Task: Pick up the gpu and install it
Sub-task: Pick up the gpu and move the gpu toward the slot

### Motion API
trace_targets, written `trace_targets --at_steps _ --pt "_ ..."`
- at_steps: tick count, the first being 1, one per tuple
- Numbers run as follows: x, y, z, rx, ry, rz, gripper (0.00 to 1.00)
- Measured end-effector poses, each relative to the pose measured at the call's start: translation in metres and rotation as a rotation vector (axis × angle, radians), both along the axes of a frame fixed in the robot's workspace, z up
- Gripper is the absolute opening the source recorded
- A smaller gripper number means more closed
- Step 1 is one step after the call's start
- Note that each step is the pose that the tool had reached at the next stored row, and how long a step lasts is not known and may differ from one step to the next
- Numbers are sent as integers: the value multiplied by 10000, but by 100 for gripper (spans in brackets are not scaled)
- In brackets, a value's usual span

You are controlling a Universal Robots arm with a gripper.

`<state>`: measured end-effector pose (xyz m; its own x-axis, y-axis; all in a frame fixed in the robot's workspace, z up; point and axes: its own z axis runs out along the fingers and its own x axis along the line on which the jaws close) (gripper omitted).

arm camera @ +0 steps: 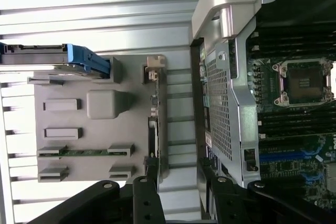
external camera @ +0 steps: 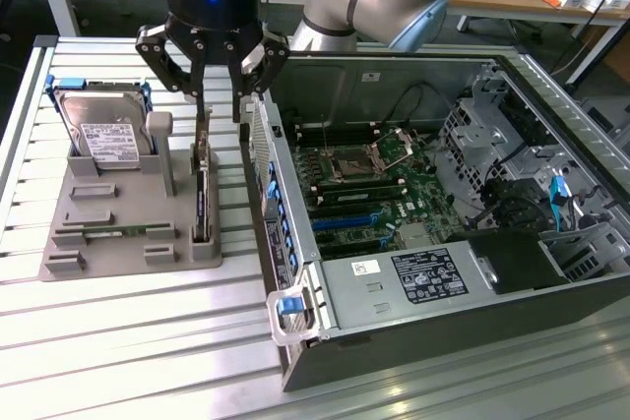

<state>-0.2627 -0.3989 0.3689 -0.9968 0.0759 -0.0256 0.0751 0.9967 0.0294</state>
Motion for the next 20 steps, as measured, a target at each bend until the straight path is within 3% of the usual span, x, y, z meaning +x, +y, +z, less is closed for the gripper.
trace_targets --at_steps 20 --pt "-50 0 -107 0 0 0 42"
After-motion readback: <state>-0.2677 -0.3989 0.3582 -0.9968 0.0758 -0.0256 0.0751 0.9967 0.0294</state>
